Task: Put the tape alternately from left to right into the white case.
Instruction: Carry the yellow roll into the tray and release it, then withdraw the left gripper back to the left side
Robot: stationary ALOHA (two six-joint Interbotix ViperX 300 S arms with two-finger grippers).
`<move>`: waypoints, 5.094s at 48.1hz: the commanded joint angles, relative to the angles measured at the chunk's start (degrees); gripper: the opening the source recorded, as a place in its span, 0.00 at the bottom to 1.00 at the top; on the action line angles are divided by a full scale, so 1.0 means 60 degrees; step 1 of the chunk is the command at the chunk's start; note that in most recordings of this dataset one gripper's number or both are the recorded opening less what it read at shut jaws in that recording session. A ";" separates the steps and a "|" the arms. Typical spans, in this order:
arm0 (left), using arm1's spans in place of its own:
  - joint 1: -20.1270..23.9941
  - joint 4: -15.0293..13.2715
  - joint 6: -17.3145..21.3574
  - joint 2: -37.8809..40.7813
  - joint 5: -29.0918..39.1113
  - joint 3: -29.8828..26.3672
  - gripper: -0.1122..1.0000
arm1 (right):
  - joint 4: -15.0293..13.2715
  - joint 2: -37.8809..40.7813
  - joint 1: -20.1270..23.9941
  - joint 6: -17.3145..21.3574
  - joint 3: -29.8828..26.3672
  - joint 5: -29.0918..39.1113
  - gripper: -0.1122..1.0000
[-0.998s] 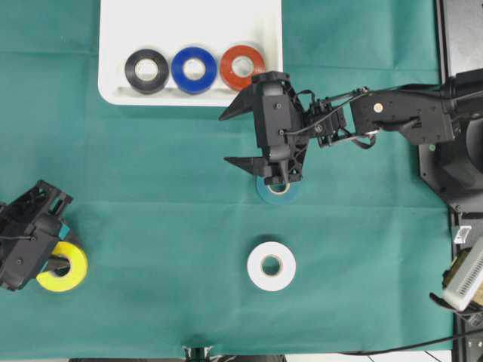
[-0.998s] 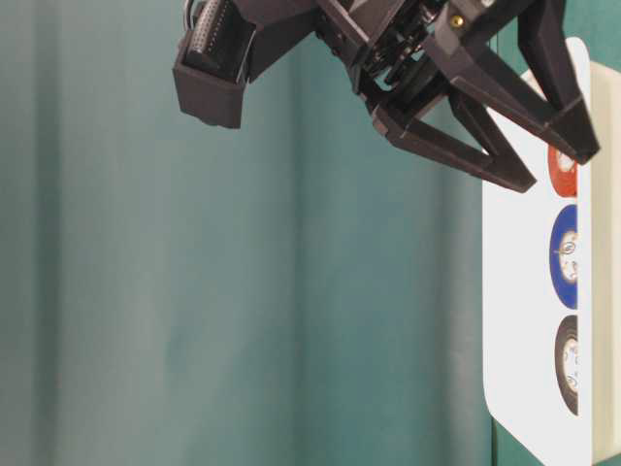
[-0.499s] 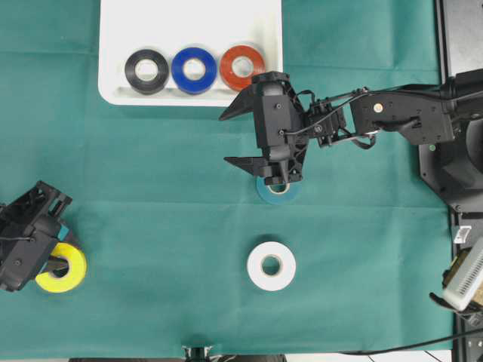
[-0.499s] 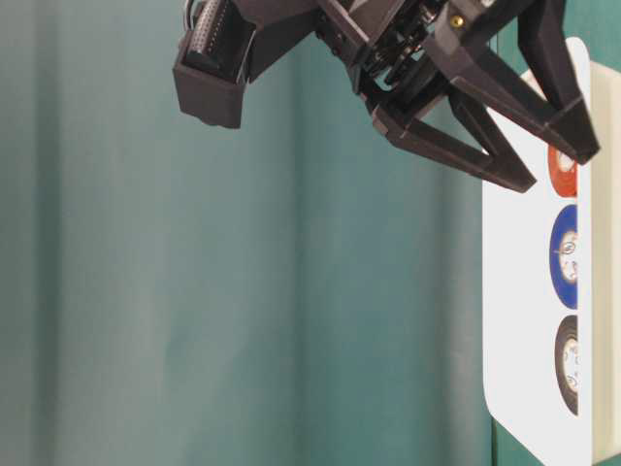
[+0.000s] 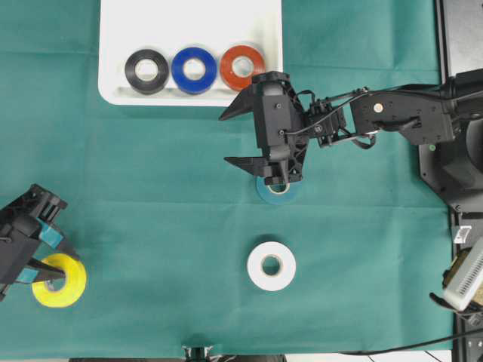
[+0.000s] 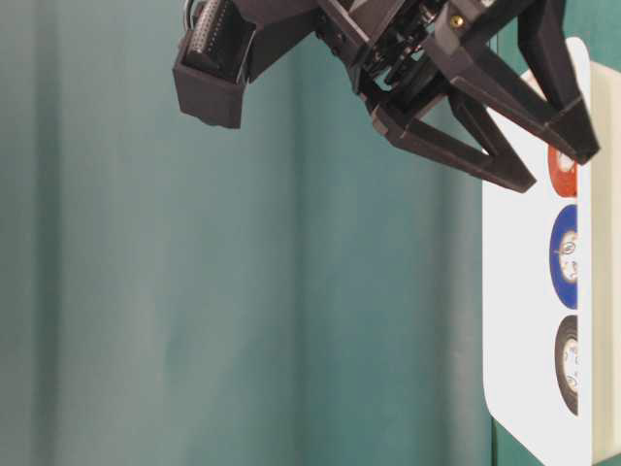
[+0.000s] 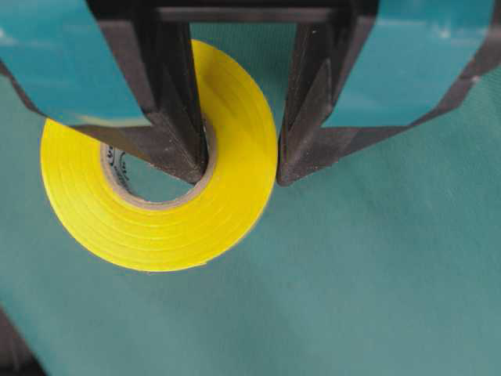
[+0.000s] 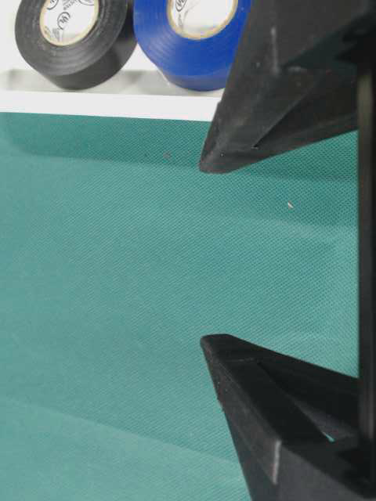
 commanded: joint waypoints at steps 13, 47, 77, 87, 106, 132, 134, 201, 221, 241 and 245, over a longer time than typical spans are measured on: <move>-0.0015 -0.0015 0.0044 -0.0718 0.0073 -0.0190 0.35 | 0.0000 -0.0103 0.0015 0.0015 -0.0073 -0.0029 0.86; 0.2974 0.0000 0.0146 -0.0747 0.0073 -0.0586 0.35 | 0.0015 -0.0103 0.0015 0.0015 -0.0073 -0.0044 0.86; 0.6050 0.0015 0.0835 -0.0732 -0.0425 -0.0659 0.35 | 0.0015 0.0073 0.0015 0.0015 -0.0073 -0.0073 0.86; 0.7207 0.0015 0.0938 -0.0659 -0.0571 -0.0850 0.35 | 0.0015 0.0073 0.0015 0.0015 -0.0073 -0.0088 0.86; 0.9141 0.0015 0.0967 -0.0073 -0.0820 -0.1230 0.35 | 0.0000 0.0073 0.0029 0.0015 -0.0073 -0.0073 0.86; 1.0371 0.0015 0.0967 0.1802 -0.1069 -0.2388 0.35 | 0.0015 0.0073 0.0015 0.0015 -0.0073 -0.0029 0.86; 1.0386 0.0000 0.0967 0.1904 -0.1069 -0.2432 0.35 | 0.0000 0.0073 0.0015 0.0015 -0.0073 -0.0029 0.86; 0.9492 0.0000 0.0879 0.0571 -0.0820 -0.1582 0.96 | 0.0000 0.0073 0.0000 0.0015 -0.0073 -0.0029 0.86; 0.8027 0.0000 0.0923 -0.0190 -0.0820 -0.1011 0.95 | 0.0000 0.0073 -0.0029 0.0015 -0.0073 -0.0029 0.86; 0.6519 0.0000 0.0908 -0.0513 -0.0820 -0.0674 0.95 | 0.0000 0.0073 -0.0029 0.0015 -0.0073 -0.0029 0.86; 0.6284 0.0000 0.0908 -0.0571 -0.0820 -0.0645 0.95 | 0.0000 0.0073 -0.0029 0.0015 -0.0073 -0.0029 0.86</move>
